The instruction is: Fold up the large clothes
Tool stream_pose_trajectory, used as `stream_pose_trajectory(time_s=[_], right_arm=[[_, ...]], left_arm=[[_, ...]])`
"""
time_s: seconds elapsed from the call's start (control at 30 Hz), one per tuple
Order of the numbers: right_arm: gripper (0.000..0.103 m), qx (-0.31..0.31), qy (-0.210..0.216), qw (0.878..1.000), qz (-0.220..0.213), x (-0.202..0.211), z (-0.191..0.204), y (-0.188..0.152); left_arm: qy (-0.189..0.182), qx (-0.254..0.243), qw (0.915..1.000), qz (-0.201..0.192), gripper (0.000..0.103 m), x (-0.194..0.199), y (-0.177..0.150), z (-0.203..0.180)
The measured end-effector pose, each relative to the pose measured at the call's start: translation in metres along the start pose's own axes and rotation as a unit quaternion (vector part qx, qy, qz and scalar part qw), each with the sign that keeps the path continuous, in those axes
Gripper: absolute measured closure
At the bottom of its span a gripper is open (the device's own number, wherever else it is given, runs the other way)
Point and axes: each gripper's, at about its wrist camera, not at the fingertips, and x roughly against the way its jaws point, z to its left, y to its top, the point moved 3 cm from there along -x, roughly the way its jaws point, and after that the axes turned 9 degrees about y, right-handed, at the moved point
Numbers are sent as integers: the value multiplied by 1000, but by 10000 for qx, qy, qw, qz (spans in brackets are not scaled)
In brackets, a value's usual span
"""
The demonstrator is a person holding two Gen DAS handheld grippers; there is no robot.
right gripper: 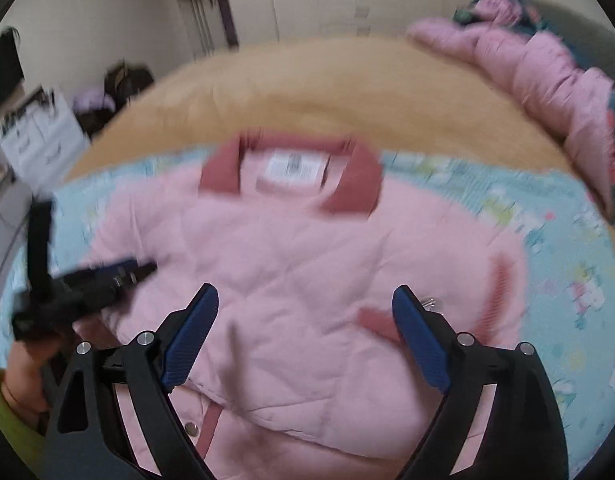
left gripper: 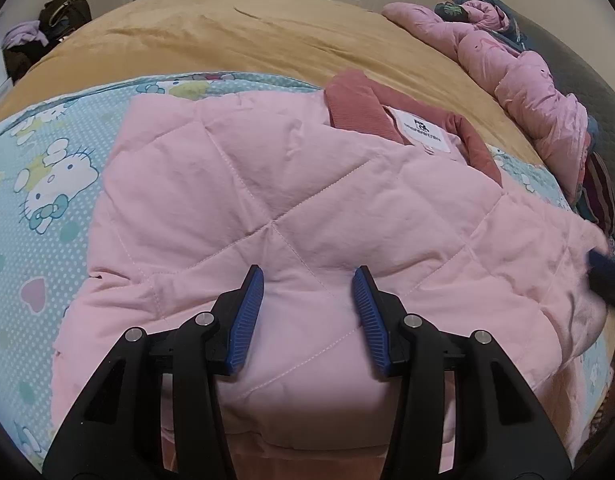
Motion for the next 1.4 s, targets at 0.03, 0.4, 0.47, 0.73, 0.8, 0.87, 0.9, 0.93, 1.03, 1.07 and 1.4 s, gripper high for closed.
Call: stream_pose_trajectory(time_s=[0.03, 0.4, 0.47, 0.73, 0.8, 0.87, 0.9, 0.93, 1.03, 1.07, 1.4], right_arm=[[13, 0, -110, 9997, 223, -14, -3, -5], [5, -116, -24, 9990, 439, -55, -16, -26], [5, -104, -16, 9989, 455, -52, -15, -25], [5, -148, 140, 9998, 55, -22, -12, -25], [4, -274, 122, 9995, -24, -12, -14, -27], [4, -383, 157, 9991, -84, -5, -16, -29], [4, -420, 170, 9989, -110, -2, -17, -30], [4, -467, 188, 9986, -147, 4, -17, -31], [4, -515, 200, 9981, -284, 19, -17, -31], [4, -540, 215, 9977, -342, 25, -17, -31], [4, -594, 330, 9951, -719, 74, -13, -29]], left_arm=[[-4, -8, 10000, -6, 64, 0, 0, 0], [55, -108, 9999, -79, 64, -4, 0, -4], [71, -125, 9999, -88, 64, -3, 0, -4], [9, -149, 9998, -91, 48, 8, 2, -5], [29, -193, 9998, -85, 32, 14, 1, -8], [9, -178, 9998, -90, 25, 20, 1, -10], [13, -180, 9998, -100, 21, 23, 1, -10], [27, -185, 9998, -118, 17, 26, 1, -11], [102, -233, 9996, -149, 9, 36, 2, -12], [154, -244, 9994, -167, 9, 40, 2, -12], [230, -243, 9982, -496, 9, 83, 5, -11]])
